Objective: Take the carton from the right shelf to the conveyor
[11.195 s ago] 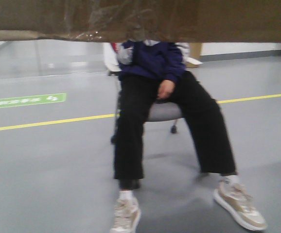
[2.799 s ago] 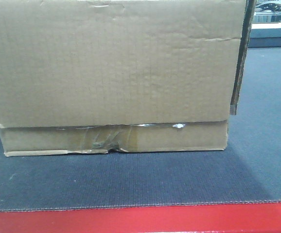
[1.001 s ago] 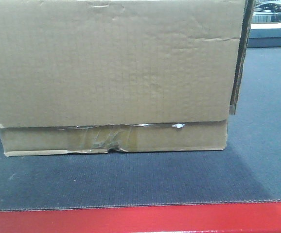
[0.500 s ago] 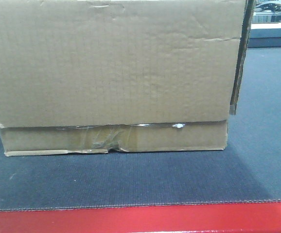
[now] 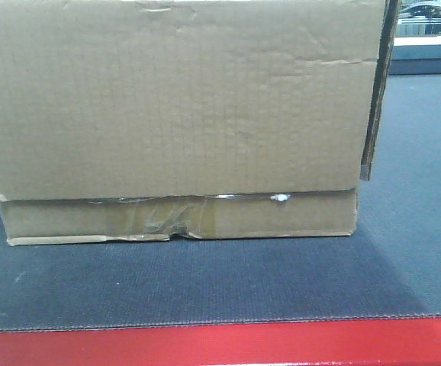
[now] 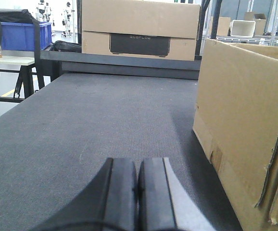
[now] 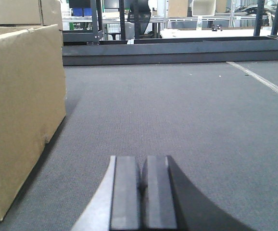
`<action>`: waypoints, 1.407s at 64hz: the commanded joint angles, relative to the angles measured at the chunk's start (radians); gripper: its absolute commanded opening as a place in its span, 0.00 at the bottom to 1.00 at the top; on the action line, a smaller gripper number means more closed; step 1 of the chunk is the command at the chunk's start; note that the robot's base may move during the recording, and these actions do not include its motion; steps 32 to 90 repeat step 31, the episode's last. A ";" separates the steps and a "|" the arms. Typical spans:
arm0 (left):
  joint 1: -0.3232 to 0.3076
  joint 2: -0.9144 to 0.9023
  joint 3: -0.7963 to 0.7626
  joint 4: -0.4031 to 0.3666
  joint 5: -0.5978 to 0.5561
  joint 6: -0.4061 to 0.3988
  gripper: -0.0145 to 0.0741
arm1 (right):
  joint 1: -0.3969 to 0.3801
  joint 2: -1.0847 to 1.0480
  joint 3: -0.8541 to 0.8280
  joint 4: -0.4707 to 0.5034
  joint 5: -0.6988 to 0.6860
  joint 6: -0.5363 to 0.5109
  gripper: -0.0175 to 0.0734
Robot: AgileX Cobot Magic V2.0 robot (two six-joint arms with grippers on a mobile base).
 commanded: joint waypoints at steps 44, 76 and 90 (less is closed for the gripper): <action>0.001 -0.005 -0.002 0.005 -0.018 0.001 0.16 | -0.004 -0.004 -0.001 0.000 -0.026 -0.008 0.12; 0.001 -0.005 -0.002 0.005 -0.018 0.001 0.16 | -0.004 -0.004 -0.001 0.000 -0.026 -0.008 0.12; 0.001 -0.005 -0.002 0.005 -0.018 0.001 0.16 | -0.004 -0.004 -0.001 0.000 -0.026 -0.008 0.12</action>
